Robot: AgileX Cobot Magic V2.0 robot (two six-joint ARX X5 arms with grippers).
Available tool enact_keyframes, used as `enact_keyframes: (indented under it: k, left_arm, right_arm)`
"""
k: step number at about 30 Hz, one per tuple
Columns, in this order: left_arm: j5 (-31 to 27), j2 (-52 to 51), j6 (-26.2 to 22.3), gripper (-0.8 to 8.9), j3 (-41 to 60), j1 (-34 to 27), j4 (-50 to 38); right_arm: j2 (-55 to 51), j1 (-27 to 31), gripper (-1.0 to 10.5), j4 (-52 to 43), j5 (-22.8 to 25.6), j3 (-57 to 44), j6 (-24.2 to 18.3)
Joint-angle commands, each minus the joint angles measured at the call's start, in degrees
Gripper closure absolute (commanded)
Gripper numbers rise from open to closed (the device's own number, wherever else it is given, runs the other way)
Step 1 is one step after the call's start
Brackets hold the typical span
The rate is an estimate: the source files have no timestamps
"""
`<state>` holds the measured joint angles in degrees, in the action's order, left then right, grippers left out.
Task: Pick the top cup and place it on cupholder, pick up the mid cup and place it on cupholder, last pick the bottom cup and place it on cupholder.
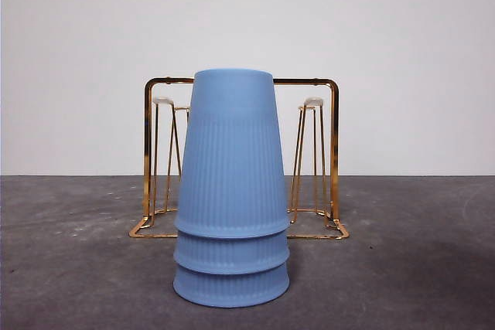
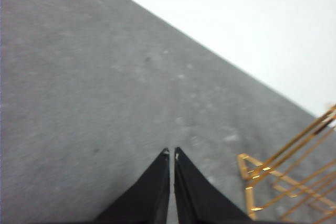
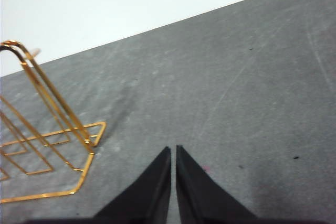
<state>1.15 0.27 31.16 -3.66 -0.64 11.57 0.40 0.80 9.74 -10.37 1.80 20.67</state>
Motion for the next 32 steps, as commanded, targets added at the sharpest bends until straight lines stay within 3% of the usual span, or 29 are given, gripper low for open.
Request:
enact_keyframes:
  k: [1,10,16,24,29,32]
  left_arm:
    - [0.42,0.13,2.03,8.05,-4.2,-0.09,-0.79]
    - [6.67,6.93,1.49,8.05,-16.94,-0.09,3.17]
    - [13.51,15.82,-7.89,8.05,-26.86,-0.09,9.97]
    - [25.29,29.35,-20.9,8.05,-39.5,0.2,19.47]
    - [28.96,36.46,-27.28,8.05,-46.58,3.45,26.62]
    - [29.16,39.85,-30.45,8.05,-50.18,6.93,30.91]
  right_arm:
    - [-0.13,0.09,9.4,-1.01,-0.09,2.93,1.9]
    - [2.49,0.09,9.4,-0.37,-0.61,13.64,2.89]
    - [11.39,0.09,9.4,1.22,-6.29,23.56,0.61]
    - [29.7,-0.7,9.4,14.97,-20.28,39.12,-10.21]
    - [38.62,-4.85,9.4,25.38,-22.67,47.84,-18.53]
    - [42.32,-8.79,9.4,28.85,-22.62,51.15,-21.38]
